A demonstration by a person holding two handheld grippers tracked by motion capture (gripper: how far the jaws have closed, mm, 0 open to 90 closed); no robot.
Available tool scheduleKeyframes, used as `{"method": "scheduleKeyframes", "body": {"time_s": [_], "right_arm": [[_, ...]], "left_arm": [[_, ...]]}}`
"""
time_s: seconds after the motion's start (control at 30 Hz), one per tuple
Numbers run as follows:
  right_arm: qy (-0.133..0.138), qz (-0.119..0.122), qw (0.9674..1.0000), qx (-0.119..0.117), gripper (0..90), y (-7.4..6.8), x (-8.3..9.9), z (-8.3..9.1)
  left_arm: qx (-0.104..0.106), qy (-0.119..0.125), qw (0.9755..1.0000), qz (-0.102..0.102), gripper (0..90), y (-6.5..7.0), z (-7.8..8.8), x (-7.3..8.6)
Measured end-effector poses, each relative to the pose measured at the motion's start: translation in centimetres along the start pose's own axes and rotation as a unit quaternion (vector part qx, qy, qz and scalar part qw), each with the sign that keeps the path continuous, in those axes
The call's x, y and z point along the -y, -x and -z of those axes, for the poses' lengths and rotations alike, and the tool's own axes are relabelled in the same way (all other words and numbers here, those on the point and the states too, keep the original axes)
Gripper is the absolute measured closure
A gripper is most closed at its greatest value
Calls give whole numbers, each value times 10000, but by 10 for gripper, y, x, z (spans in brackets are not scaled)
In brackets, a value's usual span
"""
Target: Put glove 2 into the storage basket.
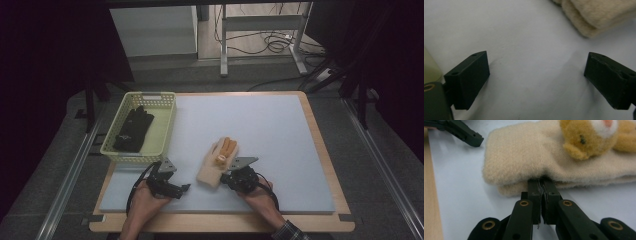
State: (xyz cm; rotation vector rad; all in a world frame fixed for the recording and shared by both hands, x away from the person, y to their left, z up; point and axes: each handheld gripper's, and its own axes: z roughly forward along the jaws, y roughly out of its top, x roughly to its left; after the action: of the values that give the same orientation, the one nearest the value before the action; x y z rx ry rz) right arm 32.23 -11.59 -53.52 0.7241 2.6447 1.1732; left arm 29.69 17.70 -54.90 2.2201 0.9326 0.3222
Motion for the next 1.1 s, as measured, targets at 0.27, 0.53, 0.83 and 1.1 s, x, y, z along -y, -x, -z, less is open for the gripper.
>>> {"method": "scheduleKeyframes", "body": {"time_s": [0.27,0.53,0.83,1.1], "right_arm": [[23,83,9999,95,838,-5,-12,-16],[41,215,9994,256,824,-10,-22,-29],[37,120,9998,145,775,-8,-23,-22],[146,65,9993,337,690,7,-21,8]], "left_arm": [[8,77,10000,-20,73,0,0,2],[11,86,10000,-7,71,0,-1,2],[8,115,9999,-10,71,0,-1,3],[19,136,9999,16,71,0,-1,3]]}}
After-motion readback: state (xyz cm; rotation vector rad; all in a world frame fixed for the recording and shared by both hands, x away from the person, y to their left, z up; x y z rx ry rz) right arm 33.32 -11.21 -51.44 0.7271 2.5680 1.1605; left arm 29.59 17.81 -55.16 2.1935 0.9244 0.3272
